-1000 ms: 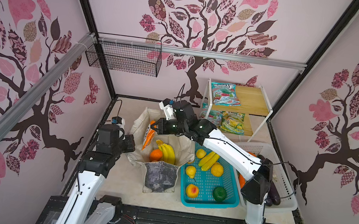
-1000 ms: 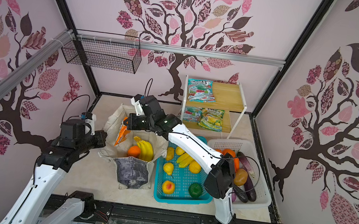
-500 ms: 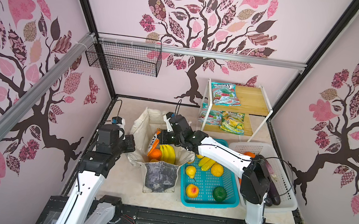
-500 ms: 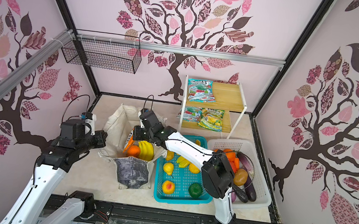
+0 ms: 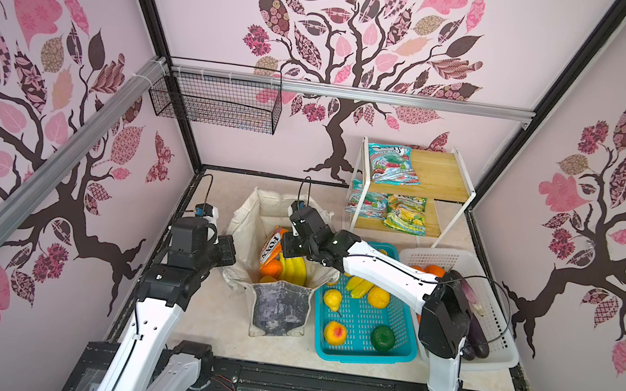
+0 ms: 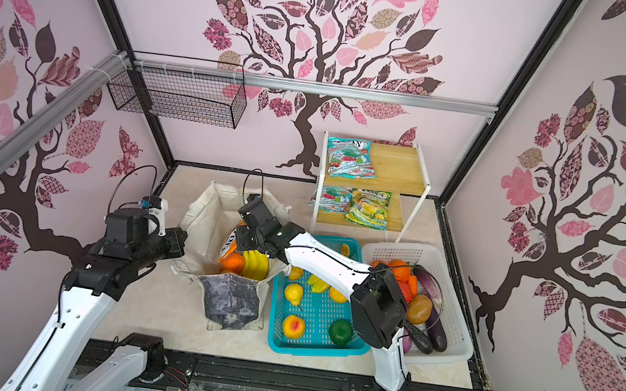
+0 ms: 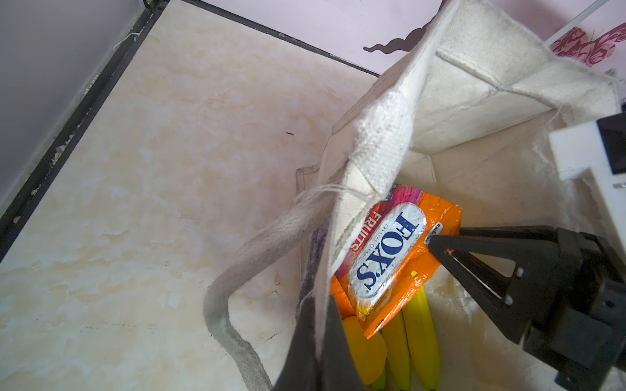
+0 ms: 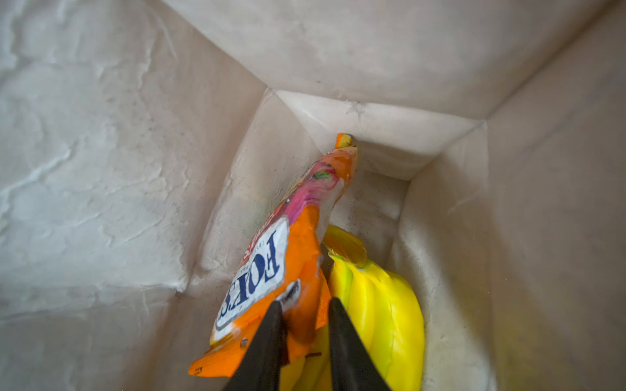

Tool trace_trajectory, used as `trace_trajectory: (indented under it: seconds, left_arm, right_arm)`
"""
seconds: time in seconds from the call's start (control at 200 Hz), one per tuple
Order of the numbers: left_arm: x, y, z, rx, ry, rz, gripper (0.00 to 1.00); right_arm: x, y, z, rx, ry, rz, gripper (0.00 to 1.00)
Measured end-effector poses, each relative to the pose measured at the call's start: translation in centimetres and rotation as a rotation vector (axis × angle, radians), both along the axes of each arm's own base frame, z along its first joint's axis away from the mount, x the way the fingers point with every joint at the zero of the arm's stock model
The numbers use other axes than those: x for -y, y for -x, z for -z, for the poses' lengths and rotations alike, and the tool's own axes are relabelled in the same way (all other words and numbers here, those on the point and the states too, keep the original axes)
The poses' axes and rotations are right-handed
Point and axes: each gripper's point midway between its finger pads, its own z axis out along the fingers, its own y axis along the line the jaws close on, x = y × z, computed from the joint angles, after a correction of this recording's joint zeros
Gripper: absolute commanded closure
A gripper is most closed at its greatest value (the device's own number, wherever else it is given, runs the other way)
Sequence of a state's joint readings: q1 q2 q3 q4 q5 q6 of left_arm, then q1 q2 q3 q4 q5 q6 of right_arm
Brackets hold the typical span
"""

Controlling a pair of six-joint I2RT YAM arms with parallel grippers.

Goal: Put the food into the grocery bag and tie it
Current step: 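Release the FOX'S bag onto the fruit and open the right gripper, then raise the right gripper out of the tote and move it toward the shelf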

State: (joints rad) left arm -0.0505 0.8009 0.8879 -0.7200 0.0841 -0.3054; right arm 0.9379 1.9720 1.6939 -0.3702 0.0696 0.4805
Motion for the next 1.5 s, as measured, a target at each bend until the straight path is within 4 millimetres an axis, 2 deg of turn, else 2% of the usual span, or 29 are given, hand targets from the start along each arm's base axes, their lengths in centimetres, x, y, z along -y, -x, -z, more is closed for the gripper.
trace_trajectory:
  seconds: [0.175,0.345,0.37,0.405,0.425,0.445,0.64,0.83,1.09,1.265,1.501]
  left_arm:
    - [0.0,0.0,0.0,0.000,0.000,0.000,1.00]
    - [0.0,0.0,0.0,0.000,0.000,0.000,1.00]
    - [0.0,0.0,0.0,0.000,0.000,0.000,1.00]
    - [0.0,0.0,0.0,0.000,0.000,0.000,1.00]
    - [0.0,0.0,0.0,0.000,0.000,0.000,1.00]
    - [0.0,0.0,0.0,0.000,0.000,0.000,1.00]
    - [0.0,0.0,0.0,0.000,0.000,0.000,1.00]
    - [0.0,0.0,0.0,0.000,0.000,0.000,1.00]
    - [0.0,0.0,0.0,0.000,0.000,0.000,1.00]
    - [0.0,0.0,0.0,-0.001,0.000,0.001,1.00]
    - [0.1,0.0,0.0,0.000,0.000,0.004,1.00]
  right_arm:
    - [0.6,0.0,0.0,0.012,0.030,0.000,0.47]
    - [1.2,0.4,-2.0,0.040,0.022,0.004,0.32]
    - [1.3,0.4,-2.4,0.047,0.021,0.005,0.18]
    - [1.6,0.4,-3.0,0.054,0.015,0.011,0.14]
    - [1.7,0.5,-3.4,0.060,0.011,0.013,0.02]
    - [1.8,0.5,-3.7,0.064,0.009,0.014,0.00]
    - [3.1,1.4,-8.7,0.122,-0.062,0.017,0.00]
    - [5.5,2.7,-13.4,0.181,-0.126,0.034,0.00]
    - [10.1,5.0,-17.1,0.263,-0.159,0.062,0.00]
    - [13.1,5.7,-17.2,0.280,-0.157,0.093,0.00]
    - [19.0,4.8,-12.9,0.229,-0.129,0.182,0.01]
